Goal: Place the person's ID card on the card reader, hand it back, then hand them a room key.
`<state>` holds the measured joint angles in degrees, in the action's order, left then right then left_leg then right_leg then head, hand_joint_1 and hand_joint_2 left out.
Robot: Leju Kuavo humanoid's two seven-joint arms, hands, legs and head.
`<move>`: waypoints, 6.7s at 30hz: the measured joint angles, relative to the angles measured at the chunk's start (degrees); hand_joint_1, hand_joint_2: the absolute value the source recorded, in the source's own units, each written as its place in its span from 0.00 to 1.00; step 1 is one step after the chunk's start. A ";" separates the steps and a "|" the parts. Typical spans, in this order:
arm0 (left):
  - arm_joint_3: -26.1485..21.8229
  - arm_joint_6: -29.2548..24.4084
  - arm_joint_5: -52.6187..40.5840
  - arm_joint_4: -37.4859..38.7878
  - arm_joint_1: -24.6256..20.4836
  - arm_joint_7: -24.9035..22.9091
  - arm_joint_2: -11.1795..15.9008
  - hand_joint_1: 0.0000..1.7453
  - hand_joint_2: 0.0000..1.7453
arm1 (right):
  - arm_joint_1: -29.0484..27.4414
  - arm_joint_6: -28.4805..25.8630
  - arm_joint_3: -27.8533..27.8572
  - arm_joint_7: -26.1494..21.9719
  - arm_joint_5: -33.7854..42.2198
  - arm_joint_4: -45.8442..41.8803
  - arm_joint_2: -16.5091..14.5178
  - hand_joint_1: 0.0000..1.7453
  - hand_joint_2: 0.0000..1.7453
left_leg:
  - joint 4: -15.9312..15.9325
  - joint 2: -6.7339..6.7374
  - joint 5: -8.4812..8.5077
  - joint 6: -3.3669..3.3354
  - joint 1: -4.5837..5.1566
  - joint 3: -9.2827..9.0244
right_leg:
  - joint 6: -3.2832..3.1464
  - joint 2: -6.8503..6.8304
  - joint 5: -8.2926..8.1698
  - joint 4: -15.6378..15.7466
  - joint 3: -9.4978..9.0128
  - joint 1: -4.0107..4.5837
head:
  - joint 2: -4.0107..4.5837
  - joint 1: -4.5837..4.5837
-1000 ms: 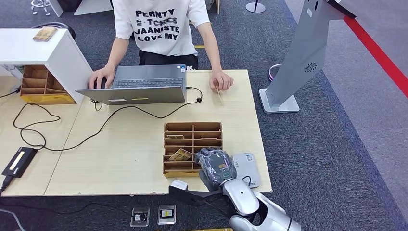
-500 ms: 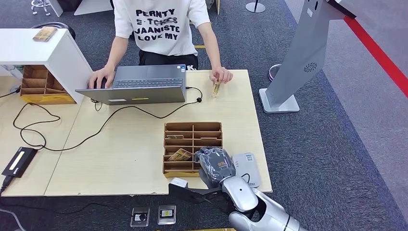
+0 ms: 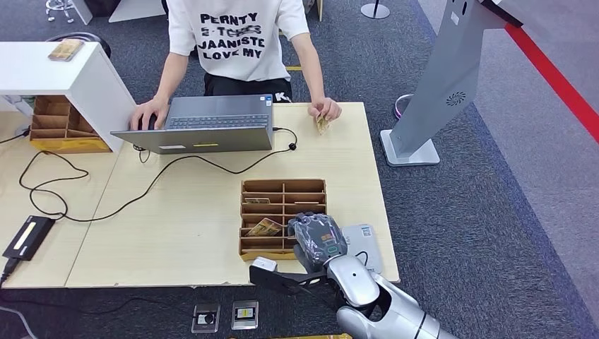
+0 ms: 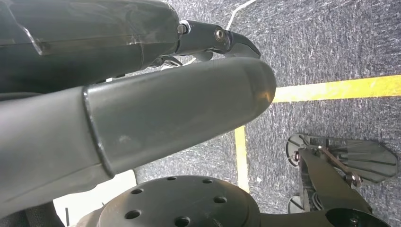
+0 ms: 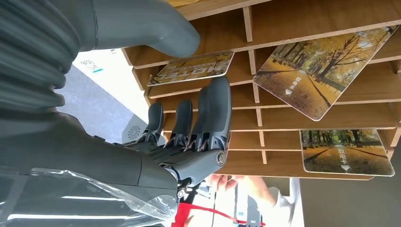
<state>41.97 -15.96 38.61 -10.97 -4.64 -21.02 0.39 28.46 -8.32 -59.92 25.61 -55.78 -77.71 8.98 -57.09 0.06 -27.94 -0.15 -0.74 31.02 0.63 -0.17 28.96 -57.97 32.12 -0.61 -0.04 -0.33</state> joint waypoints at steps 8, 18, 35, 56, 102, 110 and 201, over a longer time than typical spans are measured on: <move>0.04 -0.01 0.43 0.00 0.00 0.16 0.00 0.00 0.00 | 0.34 0.00 0.03 0.31 -0.13 0.20 0.00 0.84 1.00 | 0.00 0.00 0.00 0.00 0.00 0.00 | 0.00 0.00 0.00 0.00 0.00 0.00 | 0.01 0.00; 0.87 0.15 0.85 0.00 -0.01 0.90 0.12 0.00 0.00 | 0.46 0.17 0.43 0.65 -0.28 0.25 0.35 0.92 1.00 | 0.00 0.00 0.00 0.00 0.00 -0.02 | 0.00 0.01 0.00 0.00 0.00 0.00 | -0.01 -0.01; 1.46 0.16 2.17 0.00 -0.01 1.28 0.64 0.00 0.00 | -0.06 -0.69 2.02 0.82 0.46 -0.22 1.10 0.93 1.00 | 0.00 0.01 0.00 0.00 0.00 -0.06 | 0.00 0.02 0.00 0.00 -0.03 0.00 | -0.01 -0.01; 2.25 -0.01 4.12 0.00 0.01 2.44 0.68 0.00 0.00 | 1.10 -8.93 9.64 3.46 -7.35 -13.56 4.94 0.93 1.00 | -0.01 0.01 0.00 0.00 0.01 -0.06 | 0.00 0.01 -0.01 0.00 -0.03 -0.01 | -0.01 0.00; 9.58 1.85 1.51 0.00 -1.05 2.16 0.84 0.00 0.00 | 18.44 -7.67 14.40 -4.13 1.05 -19.32 1.56 1.00 1.00 | 0.00 -0.10 0.02 -0.01 -0.01 0.04 | 0.00 -0.09 -0.01 -0.03 -0.05 0.01 | -0.01 0.00; 11.44 2.39 0.46 0.00 -1.71 1.19 0.89 0.00 0.00 | 24.93 -3.35 13.16 -4.42 3.12 -10.59 -2.23 1.00 1.00 | 0.00 -0.13 0.05 0.00 -0.01 0.04 | 0.00 -0.11 -0.01 -0.03 -0.05 0.01 | -0.01 -0.01; 18.36 -0.86 13.92 0.00 -1.20 1.61 2.14 0.00 0.00 | -21.27 -25.46 25.47 -44.19 70.25 -20.87 1.29 0.00 0.00 | 0.00 0.05 0.04 0.08 -0.04 -0.09 | -0.05 0.02 -0.04 0.00 -0.02 0.04 | -0.01 0.01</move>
<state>60.33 -16.82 52.53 -10.97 -5.84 -19.41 2.53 7.18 -33.78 -34.45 -18.58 14.46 -98.58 10.27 -57.09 0.11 -27.90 -0.07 -0.78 30.93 0.58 -0.15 28.92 -57.97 32.10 -0.57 -0.04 -0.33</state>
